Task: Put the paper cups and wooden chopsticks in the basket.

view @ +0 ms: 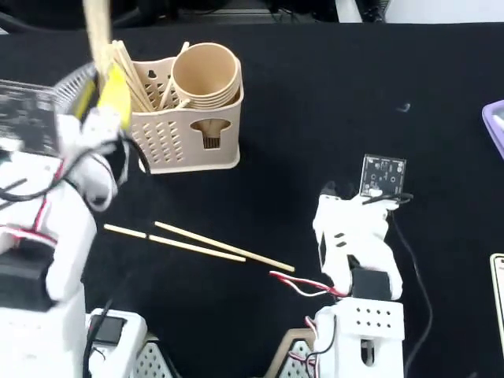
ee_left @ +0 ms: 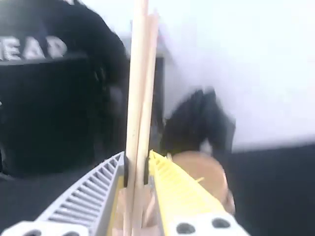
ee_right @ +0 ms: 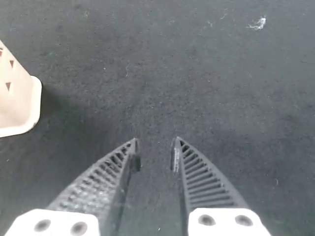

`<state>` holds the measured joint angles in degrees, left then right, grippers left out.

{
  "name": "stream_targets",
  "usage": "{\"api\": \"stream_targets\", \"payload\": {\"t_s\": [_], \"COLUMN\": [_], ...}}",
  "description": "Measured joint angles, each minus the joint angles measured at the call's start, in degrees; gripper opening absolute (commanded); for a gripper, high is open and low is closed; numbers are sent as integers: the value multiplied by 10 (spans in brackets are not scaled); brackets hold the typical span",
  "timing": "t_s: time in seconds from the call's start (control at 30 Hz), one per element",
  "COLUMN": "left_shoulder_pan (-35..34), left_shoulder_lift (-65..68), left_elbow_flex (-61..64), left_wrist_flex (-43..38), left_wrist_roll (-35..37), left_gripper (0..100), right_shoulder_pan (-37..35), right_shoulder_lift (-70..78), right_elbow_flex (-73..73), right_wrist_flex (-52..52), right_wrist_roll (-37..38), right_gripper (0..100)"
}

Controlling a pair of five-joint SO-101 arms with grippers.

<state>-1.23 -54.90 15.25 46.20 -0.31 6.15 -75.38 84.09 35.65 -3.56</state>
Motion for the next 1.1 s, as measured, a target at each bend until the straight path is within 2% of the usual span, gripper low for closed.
{"api": "stream_targets", "payload": {"t_s": [0.23,0.47,0.57,0.77,1.0,1.1], "left_shoulder_pan": [-47,-47,-47,-47,-47,-47], "left_shoulder_lift": [70,157,201,262,270,270], "left_elbow_flex": [69,85,85,91,124,128], "left_wrist_flex": [-197,-356,-398,-416,-373,-346], "left_wrist_roll": [129,151,151,151,151,151], "left_gripper": [30,30,30,30,34,115], "right_shoulder_pan": [0,0,0,0,0,0], "right_shoulder_lift": [0,0,0,0,0,0], "right_elbow_flex": [0,0,0,0,0,0], "right_wrist_flex": [-2,-2,-2,-2,-2,-2], "right_wrist_roll": [0,0,0,0,0,0], "right_gripper": [113,113,113,113,113,113]}}
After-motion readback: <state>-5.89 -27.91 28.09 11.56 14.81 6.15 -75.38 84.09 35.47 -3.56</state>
